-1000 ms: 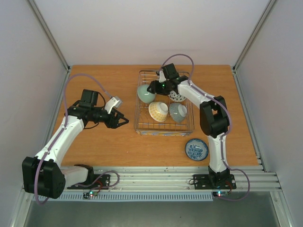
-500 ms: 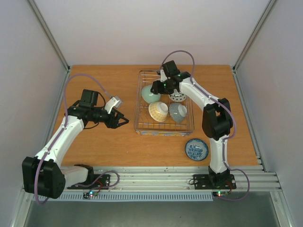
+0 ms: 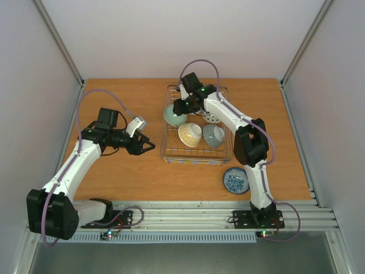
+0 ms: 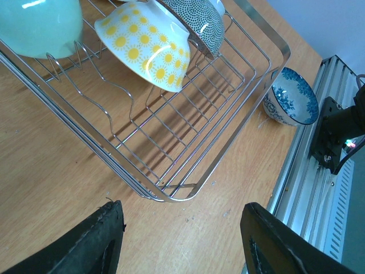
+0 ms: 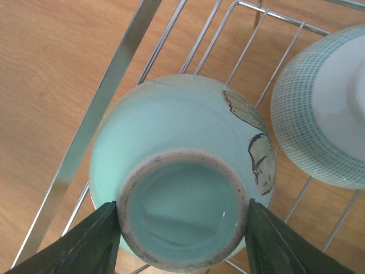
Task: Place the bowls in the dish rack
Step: Adjust the bowl in the dish rack.
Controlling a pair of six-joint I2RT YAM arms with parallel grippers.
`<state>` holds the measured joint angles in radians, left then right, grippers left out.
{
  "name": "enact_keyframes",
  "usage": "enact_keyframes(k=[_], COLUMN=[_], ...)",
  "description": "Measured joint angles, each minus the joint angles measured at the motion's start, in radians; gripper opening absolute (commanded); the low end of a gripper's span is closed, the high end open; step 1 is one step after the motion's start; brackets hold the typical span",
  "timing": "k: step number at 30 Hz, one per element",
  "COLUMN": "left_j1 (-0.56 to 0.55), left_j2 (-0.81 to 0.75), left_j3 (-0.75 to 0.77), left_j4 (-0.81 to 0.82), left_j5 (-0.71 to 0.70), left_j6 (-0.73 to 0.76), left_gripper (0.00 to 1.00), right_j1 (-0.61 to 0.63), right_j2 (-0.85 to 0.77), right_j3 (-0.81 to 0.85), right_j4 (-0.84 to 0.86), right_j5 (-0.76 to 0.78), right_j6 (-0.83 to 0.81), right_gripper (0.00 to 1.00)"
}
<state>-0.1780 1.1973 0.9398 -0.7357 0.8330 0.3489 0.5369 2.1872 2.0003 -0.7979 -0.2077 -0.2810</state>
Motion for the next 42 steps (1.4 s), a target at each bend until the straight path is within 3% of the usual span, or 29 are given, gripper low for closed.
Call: enact_keyframes(k=[10, 38, 40, 42], left_j1=[0.000, 0.000, 0.000, 0.000], left_j2=[0.000, 0.000, 0.000, 0.000], left_j3=[0.000, -0.002, -0.002, -0.002], left_j4=[0.000, 0.001, 0.001, 0.001], left_j5=[0.000, 0.000, 0.000, 0.000], left_j6=[0.000, 0.000, 0.001, 0.001], left_gripper=[0.57, 0.57, 0.57, 0.57], right_j1=[0.021, 0.087, 0.087, 0.087], right_j2=[0.015, 0.056, 0.056, 0.056], right_j3=[0.030, 0.044, 0.044, 0.044], right_j4=[-0.024, -0.091, -0.091, -0.091], right_j5=[0.143, 0.346, 0.345, 0.344], right_j6=[-0.024, -0.076, -0.076, -0.077], right_gripper=[0.01, 0.01, 0.07, 0.26])
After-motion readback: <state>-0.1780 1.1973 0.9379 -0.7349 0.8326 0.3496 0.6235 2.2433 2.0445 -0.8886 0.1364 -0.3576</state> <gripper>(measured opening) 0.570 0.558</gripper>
